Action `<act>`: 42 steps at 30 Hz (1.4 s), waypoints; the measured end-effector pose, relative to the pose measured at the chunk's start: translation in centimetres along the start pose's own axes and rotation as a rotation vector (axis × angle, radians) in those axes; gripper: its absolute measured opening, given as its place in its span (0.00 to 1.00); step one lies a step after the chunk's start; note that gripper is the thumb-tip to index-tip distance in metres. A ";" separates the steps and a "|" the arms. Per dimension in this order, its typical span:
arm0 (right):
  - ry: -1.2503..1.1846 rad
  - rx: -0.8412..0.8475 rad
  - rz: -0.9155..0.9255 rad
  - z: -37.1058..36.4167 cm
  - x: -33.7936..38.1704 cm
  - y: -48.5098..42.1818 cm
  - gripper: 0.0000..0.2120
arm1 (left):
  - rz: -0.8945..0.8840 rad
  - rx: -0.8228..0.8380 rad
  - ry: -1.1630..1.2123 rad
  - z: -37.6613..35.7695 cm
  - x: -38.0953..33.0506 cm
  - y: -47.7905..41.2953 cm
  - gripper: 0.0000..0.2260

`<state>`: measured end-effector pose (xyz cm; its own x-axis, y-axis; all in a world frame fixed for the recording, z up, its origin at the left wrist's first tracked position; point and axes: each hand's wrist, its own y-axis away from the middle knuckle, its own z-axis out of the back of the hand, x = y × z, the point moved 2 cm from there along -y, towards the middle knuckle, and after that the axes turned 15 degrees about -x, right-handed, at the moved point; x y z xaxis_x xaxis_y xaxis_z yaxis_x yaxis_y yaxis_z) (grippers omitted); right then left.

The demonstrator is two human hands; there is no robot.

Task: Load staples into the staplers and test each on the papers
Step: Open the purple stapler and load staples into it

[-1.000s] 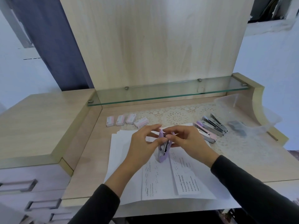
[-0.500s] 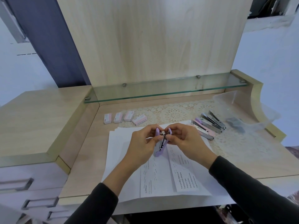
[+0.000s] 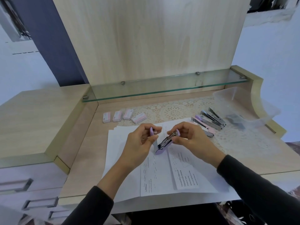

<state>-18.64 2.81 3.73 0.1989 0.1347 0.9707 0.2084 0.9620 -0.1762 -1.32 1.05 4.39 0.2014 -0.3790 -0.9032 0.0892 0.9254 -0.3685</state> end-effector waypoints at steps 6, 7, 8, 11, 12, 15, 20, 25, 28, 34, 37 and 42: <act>0.335 -0.044 0.038 2.0 -0.8 -0.4 0.08 | -0.186 -0.116 -0.173 2.3 0.5 0.4 0.10; 0.387 -0.056 0.068 2.2 -1.1 -0.3 0.09 | -0.189 -0.117 -0.194 3.0 0.8 0.5 0.11; 0.416 -0.065 0.088 2.3 -1.3 -0.2 0.09 | -0.187 -0.104 -0.224 3.7 1.3 0.6 0.11; 0.378 -0.107 0.074 2.5 -2.2 0.3 0.07 | -0.177 -0.026 -0.365 5.4 3.2 1.2 0.12; 0.352 -0.128 0.060 2.4 -2.5 0.5 0.06 | -0.187 -0.004 -0.417 5.6 3.7 1.5 0.10; 0.314 -0.180 0.059 2.1 -3.1 0.9 0.07 | -0.239 0.026 -0.545 5.8 4.4 2.1 0.10; 0.290 -0.212 0.072 2.1 -3.0 1.3 0.07 | -0.365 0.186 -0.644 4.0 3.3 1.4 0.17; 0.270 -0.224 0.080 2.2 -3.7 1.2 0.07 | -0.529 0.357 -0.751 0.2 1.5 0.8 0.15; 0.275 -0.235 0.114 2.2 -3.9 1.1 0.07 | -0.634 0.443 -0.880 -1.2 0.7 0.0 0.19; 0.290 -0.233 0.137 2.2 -4.1 1.0 0.06 | -0.587 0.604 -1.041 -2.0 0.6 -0.7 0.25; 0.301 -0.235 0.132 2.1 -4.0 1.0 0.06 | -0.577 0.616 -1.063 -2.0 0.8 -0.9 0.25; 0.296 -0.224 0.092 2.0 -3.8 1.1 0.05 | -0.559 0.624 -1.065 -2.1 0.9 -1.0 0.24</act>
<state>-21.12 3.83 0.14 0.4875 0.1121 0.8659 0.3742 0.8692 -0.3232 -3.29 -0.23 3.53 0.6188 -0.7842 0.0456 0.7735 0.5982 -0.2095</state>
